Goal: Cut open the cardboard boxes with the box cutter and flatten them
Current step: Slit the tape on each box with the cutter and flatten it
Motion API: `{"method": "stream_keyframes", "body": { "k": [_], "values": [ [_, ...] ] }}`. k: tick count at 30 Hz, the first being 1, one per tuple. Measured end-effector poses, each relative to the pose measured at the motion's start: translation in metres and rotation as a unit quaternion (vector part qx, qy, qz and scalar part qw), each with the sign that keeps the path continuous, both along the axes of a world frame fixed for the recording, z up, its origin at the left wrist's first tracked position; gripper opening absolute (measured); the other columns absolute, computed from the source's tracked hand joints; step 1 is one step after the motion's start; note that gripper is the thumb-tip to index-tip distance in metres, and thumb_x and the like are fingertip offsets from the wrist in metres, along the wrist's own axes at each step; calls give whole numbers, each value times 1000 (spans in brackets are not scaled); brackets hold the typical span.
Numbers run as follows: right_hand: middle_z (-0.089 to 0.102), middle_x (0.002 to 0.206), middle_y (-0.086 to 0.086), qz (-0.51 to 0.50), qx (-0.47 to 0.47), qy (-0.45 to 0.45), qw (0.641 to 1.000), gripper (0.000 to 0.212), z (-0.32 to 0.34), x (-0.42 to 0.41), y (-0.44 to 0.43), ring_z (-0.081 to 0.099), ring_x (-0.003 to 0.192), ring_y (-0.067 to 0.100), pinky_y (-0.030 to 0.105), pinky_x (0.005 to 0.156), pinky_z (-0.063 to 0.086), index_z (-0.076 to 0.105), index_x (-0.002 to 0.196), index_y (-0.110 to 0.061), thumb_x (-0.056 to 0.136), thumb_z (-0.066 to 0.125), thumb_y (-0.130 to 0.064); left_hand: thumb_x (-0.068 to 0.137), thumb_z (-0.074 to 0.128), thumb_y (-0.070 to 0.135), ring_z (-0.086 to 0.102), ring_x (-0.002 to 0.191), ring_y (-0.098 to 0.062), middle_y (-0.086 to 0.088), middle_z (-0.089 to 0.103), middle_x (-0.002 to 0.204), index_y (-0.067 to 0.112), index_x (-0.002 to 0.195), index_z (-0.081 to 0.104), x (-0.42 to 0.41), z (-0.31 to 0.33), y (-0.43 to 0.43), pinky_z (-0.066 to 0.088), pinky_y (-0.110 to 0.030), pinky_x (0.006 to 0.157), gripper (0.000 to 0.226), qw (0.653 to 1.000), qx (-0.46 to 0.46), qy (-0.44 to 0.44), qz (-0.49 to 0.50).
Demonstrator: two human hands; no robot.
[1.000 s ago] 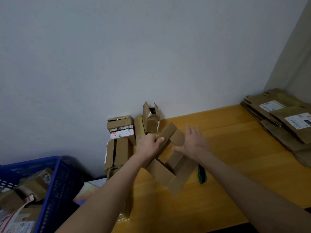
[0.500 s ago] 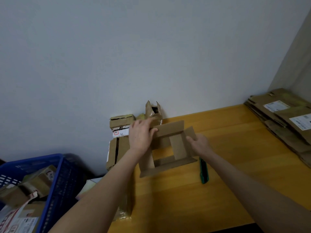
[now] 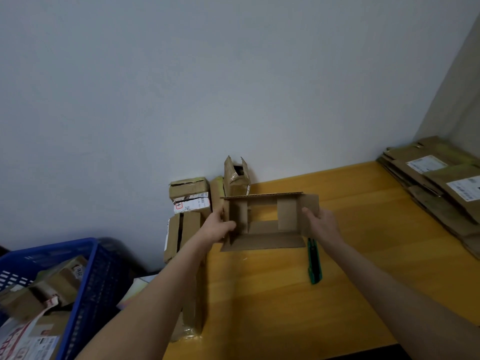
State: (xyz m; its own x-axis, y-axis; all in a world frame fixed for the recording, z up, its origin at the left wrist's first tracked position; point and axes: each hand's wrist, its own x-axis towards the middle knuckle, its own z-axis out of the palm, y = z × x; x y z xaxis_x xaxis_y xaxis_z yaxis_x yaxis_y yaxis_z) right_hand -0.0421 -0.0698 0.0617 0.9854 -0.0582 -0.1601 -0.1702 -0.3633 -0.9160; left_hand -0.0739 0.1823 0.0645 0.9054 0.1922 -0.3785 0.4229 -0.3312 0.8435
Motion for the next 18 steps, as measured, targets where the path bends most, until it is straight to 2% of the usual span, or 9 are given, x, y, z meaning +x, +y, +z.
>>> {"method": "stream_keyframes", "body": {
  "k": [1,3,5,7,9,11,13,15,18],
  "values": [
    [58,91,9,-14,12,7,1000,25,0,1,-4,53,85,24,39,73,46,62,108,-1,99,52,-21,91,52,1,61,83,-17,-4,59,97,15,118,53,-4,6,2,52,-28,66,31,999,-51,4,1],
    [58,99,10,-40,43,22,998,27,-5,4,-12,52,90,24,37,72,47,60,115,-2,98,53,-22,92,45,0,60,80,-20,-10,57,98,13,104,56,-7,9,10,51,-29,65,21,986,-163,16,23],
    [57,102,9,-46,79,33,995,29,-7,5,-17,52,92,24,33,64,45,59,119,-1,98,54,-20,91,50,16,62,91,-26,-15,56,112,13,112,57,-8,10,17,54,-36,72,23,961,-274,32,21],
    [58,105,8,-39,110,43,992,31,-9,3,-20,52,95,24,34,70,46,58,122,-1,98,54,-21,91,51,39,60,105,-30,-13,57,122,14,123,57,-8,9,20,55,-45,76,41,937,-345,47,29],
    [61,110,9,-22,134,50,989,31,-12,1,-23,55,99,26,45,83,50,59,122,-6,96,56,-24,91,46,58,59,113,-34,-14,59,123,17,126,56,-4,9,20,54,-52,83,55,935,-346,66,45],
    [64,114,8,29,151,58,986,24,-15,0,-26,58,106,29,53,95,48,63,115,-13,95,58,-27,84,49,68,56,117,-37,-15,58,123,20,125,56,-1,9,18,50,-56,91,63,949,-298,93,50],
    [66,116,5,105,170,72,977,23,-15,-1,-28,59,110,28,51,99,46,65,115,-19,95,57,-27,82,57,60,55,113,-34,-15,59,118,19,119,56,-2,8,15,47,-56,96,55,956,-269,106,57],
    [65,117,1,158,211,116,958,33,-12,-2,-32,59,110,22,42,95,46,60,127,-21,98,49,-32,85,61,48,55,105,-30,-14,60,110,17,114,56,-5,8,15,45,-53,99,42,955,-267,101,79],
    [56,130,-6,196,279,219,914,56,-14,4,-41,52,121,21,44,102,40,54,128,-30,91,29,-64,84,66,39,57,102,-28,-14,61,114,19,119,56,-5,6,15,50,-45,87,42,962,-250,57,94]
  ]
}}
